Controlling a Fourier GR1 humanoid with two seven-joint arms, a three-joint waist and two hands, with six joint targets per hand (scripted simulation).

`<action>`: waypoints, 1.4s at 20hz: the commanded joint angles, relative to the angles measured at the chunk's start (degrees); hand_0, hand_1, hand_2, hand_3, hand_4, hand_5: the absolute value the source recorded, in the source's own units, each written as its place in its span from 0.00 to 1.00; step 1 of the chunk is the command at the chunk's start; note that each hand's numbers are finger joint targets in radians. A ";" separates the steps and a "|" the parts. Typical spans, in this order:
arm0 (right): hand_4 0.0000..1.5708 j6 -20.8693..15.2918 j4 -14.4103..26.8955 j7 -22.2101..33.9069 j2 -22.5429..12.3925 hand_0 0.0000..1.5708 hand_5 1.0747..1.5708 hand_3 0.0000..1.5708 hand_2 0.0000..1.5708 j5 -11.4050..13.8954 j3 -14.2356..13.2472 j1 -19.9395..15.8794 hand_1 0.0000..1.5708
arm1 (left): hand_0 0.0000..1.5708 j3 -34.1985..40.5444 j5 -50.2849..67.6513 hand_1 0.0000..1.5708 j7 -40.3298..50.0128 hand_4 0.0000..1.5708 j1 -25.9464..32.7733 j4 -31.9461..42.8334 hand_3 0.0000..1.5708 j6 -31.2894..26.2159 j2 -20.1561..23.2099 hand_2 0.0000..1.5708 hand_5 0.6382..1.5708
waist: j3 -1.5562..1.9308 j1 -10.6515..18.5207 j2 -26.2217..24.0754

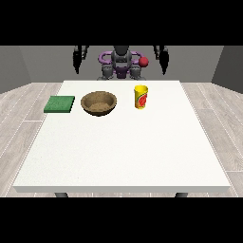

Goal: Pick the cup and pour the ball into the bowl, then pick the bowl and place it on the pad

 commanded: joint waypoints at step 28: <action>0.45 -0.12 -15.73 7.11 1.39 0.00 0.95 0.00 0.00 -9.69 -5.34 -6.66 0.00 | 0.00 -2.81 -1.96 0.00 -2.27 0.36 -14.03 -4.93 0.00 10.07 -3.26 0.00 0.95 | -0.61 -4.09 11.93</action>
